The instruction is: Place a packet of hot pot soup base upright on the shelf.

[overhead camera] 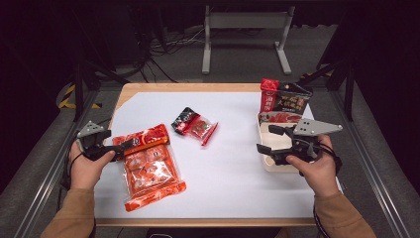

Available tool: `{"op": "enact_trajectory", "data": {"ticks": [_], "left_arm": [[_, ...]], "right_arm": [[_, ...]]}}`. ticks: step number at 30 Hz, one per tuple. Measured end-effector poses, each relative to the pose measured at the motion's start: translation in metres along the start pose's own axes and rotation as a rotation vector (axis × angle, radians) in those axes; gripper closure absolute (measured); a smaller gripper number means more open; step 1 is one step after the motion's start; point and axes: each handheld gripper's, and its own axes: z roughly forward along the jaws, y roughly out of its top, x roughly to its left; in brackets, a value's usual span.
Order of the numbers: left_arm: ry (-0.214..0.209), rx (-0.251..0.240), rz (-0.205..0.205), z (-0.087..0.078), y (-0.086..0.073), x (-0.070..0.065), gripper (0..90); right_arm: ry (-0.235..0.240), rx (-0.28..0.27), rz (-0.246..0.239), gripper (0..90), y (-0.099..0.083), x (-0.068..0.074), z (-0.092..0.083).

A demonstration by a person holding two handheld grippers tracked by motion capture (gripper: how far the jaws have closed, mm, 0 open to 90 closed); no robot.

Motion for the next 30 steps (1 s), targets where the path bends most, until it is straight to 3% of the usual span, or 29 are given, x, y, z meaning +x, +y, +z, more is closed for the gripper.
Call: {"op": "enact_trajectory", "data": {"ticks": [3,6,15,26,30], "left_arm": [[0.015,0.008,-0.012,0.006,-0.002,0.007,5.9],[0.025,0.046,-0.013,0.015,-0.007,0.018,9.0],[0.018,0.068,-0.062,0.029,-0.016,0.036,9.7],[0.042,0.1,-0.129,0.032,-0.028,0.047,10.2],[0.049,0.119,-0.131,0.034,-0.031,0.048,10.4]], "right_arm": [[0.002,0.003,-0.004,22.0,0.0,0.001,0.001],[0.028,-0.001,-0.018,21.9,-0.001,0.002,0.002],[0.038,-0.001,-0.029,22.0,-0.003,0.003,0.002],[0.074,0.016,-0.039,21.6,-0.006,0.006,0.008],[0.081,0.026,-0.041,21.6,-0.008,0.007,0.012]]}}
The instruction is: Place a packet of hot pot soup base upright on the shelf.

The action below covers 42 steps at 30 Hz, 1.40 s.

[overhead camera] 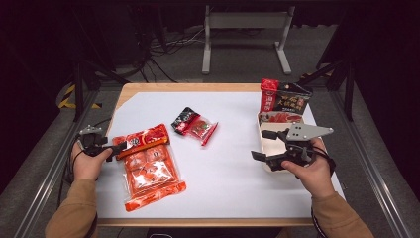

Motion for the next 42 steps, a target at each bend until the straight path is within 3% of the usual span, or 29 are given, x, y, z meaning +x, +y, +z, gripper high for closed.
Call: {"op": "enact_trajectory", "data": {"ticks": [8,11,17,28,32,33,35,36,42], "left_arm": [[-0.038,0.02,-0.041,0.006,-0.004,0.004,10.2],[-0.044,0.015,-0.039,0.007,-0.006,0.004,10.9],[-0.105,-0.017,-0.04,0.007,-0.005,0.001,14.7],[-0.179,-0.018,-0.061,0.008,-0.003,-0.007,20.8],[-0.225,0.033,-0.076,0.013,-0.003,-0.01,20.1],[-0.222,0.037,-0.064,0.014,-0.004,-0.01,20.1],[-0.209,0.039,-0.065,0.012,-0.003,-0.009,24.3],[-0.221,0.041,-0.087,0.012,-0.003,-0.009,28.6],[-0.213,0.046,-0.095,0.01,-0.005,-0.007,49.3]], "right_arm": [[0.014,0.017,-0.005,21.3,-0.002,0.001,0.005],[0.014,0.018,-0.006,21.3,-0.002,0.002,0.005],[0.017,0.025,-0.007,21.3,-0.003,0.002,0.006],[0.026,0.032,-0.01,21.0,-0.004,0.002,0.008],[0.031,0.034,-0.016,21.0,-0.003,0.003,0.009],[0.03,0.034,-0.021,21.0,-0.003,0.003,0.009],[0.034,0.038,-0.028,21.0,-0.003,0.003,0.01],[0.035,0.038,-0.029,21.0,-0.003,0.004,0.01],[0.034,0.046,-0.03,21.1,-0.004,0.003,0.012]]}}
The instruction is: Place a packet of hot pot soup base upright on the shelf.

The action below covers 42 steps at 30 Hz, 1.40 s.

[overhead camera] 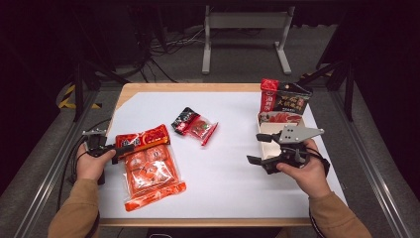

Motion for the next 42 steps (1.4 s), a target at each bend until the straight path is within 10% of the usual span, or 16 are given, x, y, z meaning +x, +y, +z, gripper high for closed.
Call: {"op": "enact_trajectory", "data": {"ticks": [9,27,42], "left_arm": [[-0.012,-0.001,-0.02,-0.005,0.002,-0.001,84.7],[-0.001,-0.05,0.043,-0.023,0.01,-0.023,90.0],[-0.041,-0.15,0.176,-0.063,0.028,-0.064,90.0]], "right_arm": [[-0.01,-0.008,0.0,21.4,0.001,0.0,-0.001],[-0.023,-0.001,0.006,22.0,-0.001,0.0,0.0],[-0.027,0.001,0.001,22.5,0.0,0.001,0.0]]}}
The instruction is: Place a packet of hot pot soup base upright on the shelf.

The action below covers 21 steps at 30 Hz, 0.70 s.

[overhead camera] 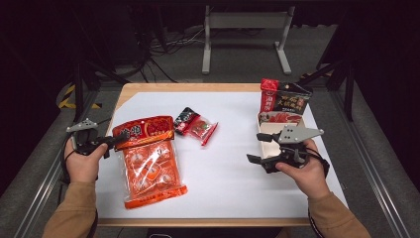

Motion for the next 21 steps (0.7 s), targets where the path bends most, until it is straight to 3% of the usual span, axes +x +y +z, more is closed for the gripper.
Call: {"op": "enact_trajectory", "data": {"ticks": [12,21], "left_arm": [[-0.063,-0.062,0.104,-0.027,0.019,-0.037,90.0],[-0.164,-0.126,0.168,-0.042,0.028,-0.07,90.0]], "right_arm": [[-0.002,0.002,0.003,23.3,0.0,0.0,-0.002],[-0.003,0.002,0.01,23.2,-0.001,-0.002,-0.002]]}}
